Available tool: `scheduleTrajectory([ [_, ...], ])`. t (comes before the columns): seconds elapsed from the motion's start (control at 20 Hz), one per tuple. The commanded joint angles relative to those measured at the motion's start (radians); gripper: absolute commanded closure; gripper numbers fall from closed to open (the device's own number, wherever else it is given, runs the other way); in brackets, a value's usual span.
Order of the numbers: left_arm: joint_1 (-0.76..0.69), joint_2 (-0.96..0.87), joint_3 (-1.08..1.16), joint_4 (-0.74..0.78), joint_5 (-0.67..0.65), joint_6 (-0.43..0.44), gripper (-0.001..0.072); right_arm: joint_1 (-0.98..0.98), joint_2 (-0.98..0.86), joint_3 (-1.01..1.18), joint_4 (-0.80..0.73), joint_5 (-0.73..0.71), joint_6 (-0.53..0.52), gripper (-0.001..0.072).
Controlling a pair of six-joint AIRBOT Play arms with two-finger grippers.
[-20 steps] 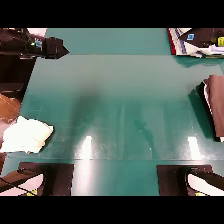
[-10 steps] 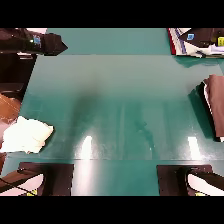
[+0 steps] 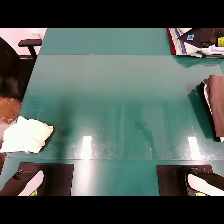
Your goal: Fold the shirts.
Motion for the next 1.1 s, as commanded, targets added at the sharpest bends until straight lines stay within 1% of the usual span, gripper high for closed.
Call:
scheduleTrajectory([
  [0.0,0.094,0.098,-0.273,0.129,-0.06,-0.054,0.0029,0.001,0.0,0.001,0.0,0.002,0.0,0.0693],
  [0.1,0.1,0.098,-0.411,0.145,-0.037,-0.06,0.0043,0.001,0.0,0.0,0.0,0.002,0.0,0.0693],
  [0.25,0.1,0.096,-0.578,0.145,0.058,-0.081,0.0043,0.001,-0.001,0.001,0.0,0.002,0.0,0.0692],
  [0.4,0.1,0.096,-0.626,0.145,0.074,-0.132,0.0044,0.001,-0.001,0.001,0.0,0.001,0.0,0.0693],
  [0.45,0.1,0.097,-0.625,0.146,0.073,-0.142,0.007,0.001,-0.001,0.0,0.0,0.001,0.0,0.0693],
  [0.5,0.1,0.097,-0.624,0.148,0.073,-0.144,0.0338,0.001,0.0,0.0,0.0,0.0,0.0,0.0692],
  [0.55,0.1,0.097,-0.623,0.148,0.073,-0.141,0.0662,0.001,-0.001,0.001,0.0,0.0,0.0,0.0693],
  [0.6,0.1,0.097,-0.616,0.148,0.073,-0.138,0.0682,0.001,0.0,0.001,0.0,0.0,0.0,0.0692],
  [0.65,0.1,0.098,-0.593,0.148,0.067,-0.137,0.0682,0.001,0.0,0.001,0.001,-0.001,0.0,0.0692],
  [0.75,0.1,0.114,-0.468,0.145,0.044,-0.124,0.0683,0.0,0.005,0.001,0.001,-0.027,0.0,0.0693],
  [0.9,0.1,0.158,-0.146,0.115,0.029,-0.089,0.0684,0.0,0.045,0.001,0.002,-0.123,0.0,0.0693],
  [1.05,0.097,0.156,0.203,-0.006,0.011,-0.082,0.0685,0.0,0.1,0.001,0.0,-0.208,0.0,0.0693],
])
